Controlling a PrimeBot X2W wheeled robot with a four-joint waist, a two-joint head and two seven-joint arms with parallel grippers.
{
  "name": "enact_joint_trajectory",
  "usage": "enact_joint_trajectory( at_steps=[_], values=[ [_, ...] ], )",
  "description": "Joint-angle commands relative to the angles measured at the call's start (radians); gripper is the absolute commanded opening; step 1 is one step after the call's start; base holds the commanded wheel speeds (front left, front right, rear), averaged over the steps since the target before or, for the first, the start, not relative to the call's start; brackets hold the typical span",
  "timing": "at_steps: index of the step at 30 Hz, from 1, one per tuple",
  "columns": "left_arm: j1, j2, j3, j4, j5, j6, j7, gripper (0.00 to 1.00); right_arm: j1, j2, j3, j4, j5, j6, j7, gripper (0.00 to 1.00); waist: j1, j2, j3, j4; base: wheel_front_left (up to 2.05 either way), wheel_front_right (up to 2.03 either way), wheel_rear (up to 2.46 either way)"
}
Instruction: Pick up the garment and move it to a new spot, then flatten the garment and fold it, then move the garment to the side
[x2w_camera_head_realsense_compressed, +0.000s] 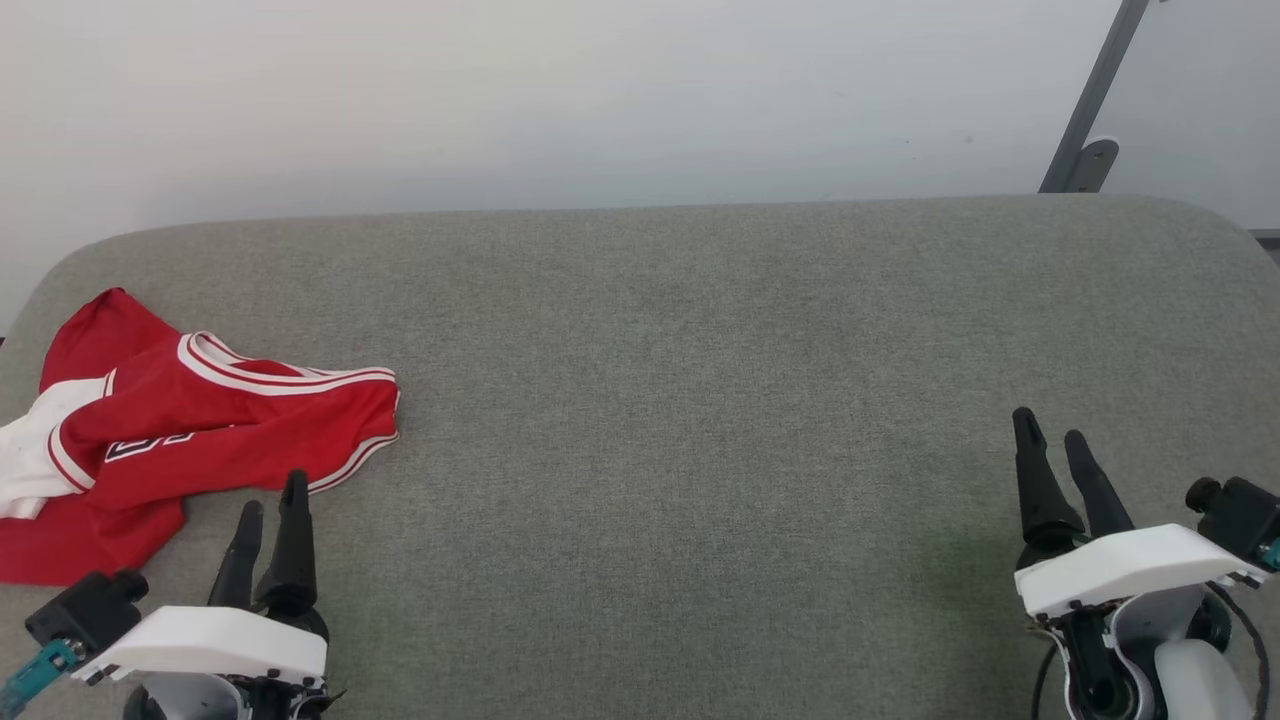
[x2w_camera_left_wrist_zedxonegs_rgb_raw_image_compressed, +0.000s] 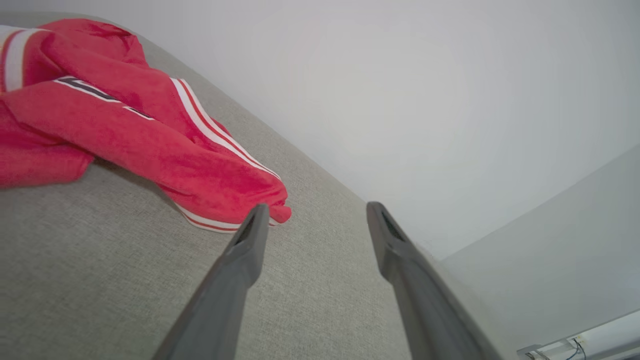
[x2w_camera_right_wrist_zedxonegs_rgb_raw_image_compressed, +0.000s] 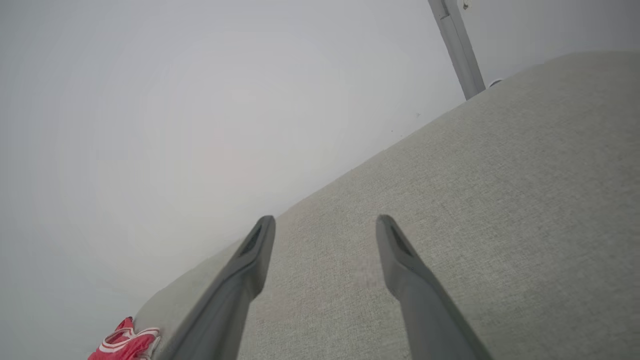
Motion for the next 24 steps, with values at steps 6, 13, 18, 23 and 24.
enact_joint_trajectory(
  at_steps=[6, 13, 18, 23, 24],
  values=[
    [-0.007, 0.018, -0.008, -0.013, 0.112, 0.008, -0.027, 1.00, -0.030, 0.006, -0.013, -0.011, -0.147, 0.000, -0.028, 1.00, 0.0000, 0.0000, 0.003, -0.001, 0.00, 0.00, 0.00],
    [0.000, 0.028, -0.020, -0.010, 0.205, 0.011, -0.048, 1.00, -0.039, 0.010, -0.016, -0.005, -0.268, 0.000, -0.050, 1.00, 0.0000, 0.0000, 0.004, -0.002, 0.00, 0.00, 0.00],
    [0.008, 0.033, -0.026, -0.007, 0.254, 0.015, -0.060, 1.00, -0.042, 0.012, -0.021, -0.003, -0.331, 0.000, -0.062, 1.00, 0.0000, 0.0000, 0.005, -0.002, 0.00, 0.00, 0.00],
    [0.014, 0.039, -0.034, -0.004, 0.311, 0.017, -0.073, 1.00, -0.047, 0.013, -0.030, -0.005, -0.401, 0.000, -0.075, 1.00, 0.0000, 0.0000, 0.005, 0.000, 0.00, 0.00, 0.00],
    [0.016, 0.040, -0.035, -0.003, 0.322, 0.017, -0.077, 1.00, -0.047, 0.013, -0.031, -0.004, -0.414, 0.000, -0.079, 1.00, 0.0000, 0.0000, 0.005, 0.000, 0.00, 0.00, 0.00]
  ],
)
